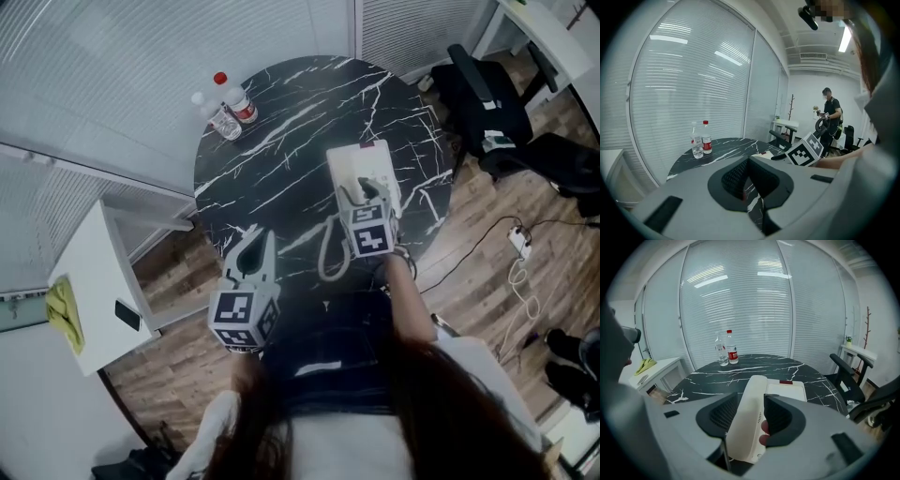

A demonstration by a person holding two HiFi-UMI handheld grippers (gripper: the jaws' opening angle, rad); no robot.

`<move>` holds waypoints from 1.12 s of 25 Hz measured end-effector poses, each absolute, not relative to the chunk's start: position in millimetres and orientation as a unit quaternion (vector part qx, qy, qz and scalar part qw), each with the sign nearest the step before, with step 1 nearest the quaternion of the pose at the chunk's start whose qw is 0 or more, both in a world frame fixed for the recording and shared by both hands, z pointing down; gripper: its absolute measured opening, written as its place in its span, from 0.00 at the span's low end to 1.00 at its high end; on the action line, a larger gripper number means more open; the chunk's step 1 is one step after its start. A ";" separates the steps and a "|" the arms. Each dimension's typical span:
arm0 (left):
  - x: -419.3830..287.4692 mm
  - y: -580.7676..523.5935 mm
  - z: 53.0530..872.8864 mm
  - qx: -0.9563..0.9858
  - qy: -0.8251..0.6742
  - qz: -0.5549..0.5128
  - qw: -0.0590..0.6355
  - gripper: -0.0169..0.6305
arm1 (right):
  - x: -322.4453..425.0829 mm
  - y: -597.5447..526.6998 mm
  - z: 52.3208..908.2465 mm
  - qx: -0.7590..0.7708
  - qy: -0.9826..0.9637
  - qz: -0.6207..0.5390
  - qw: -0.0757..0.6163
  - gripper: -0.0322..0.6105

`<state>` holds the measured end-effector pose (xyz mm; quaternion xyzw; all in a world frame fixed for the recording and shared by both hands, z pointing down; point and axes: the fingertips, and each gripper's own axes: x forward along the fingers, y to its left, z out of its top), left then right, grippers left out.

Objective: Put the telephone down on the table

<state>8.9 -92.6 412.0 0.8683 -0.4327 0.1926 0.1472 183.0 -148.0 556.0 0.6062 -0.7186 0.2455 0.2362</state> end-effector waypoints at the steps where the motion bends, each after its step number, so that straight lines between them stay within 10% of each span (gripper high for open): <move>1: 8.9 -94.7 412.3 0.870 -0.430 0.193 0.148 0.03 | 182.7 -148.8 556.8 0.607 -0.717 0.247 0.237 0.34; 28: 1.5 -127.1 427.6 0.874 -0.390 0.245 0.158 0.03 | 180.3 -162.4 590.3 0.620 -0.683 0.294 0.251 0.42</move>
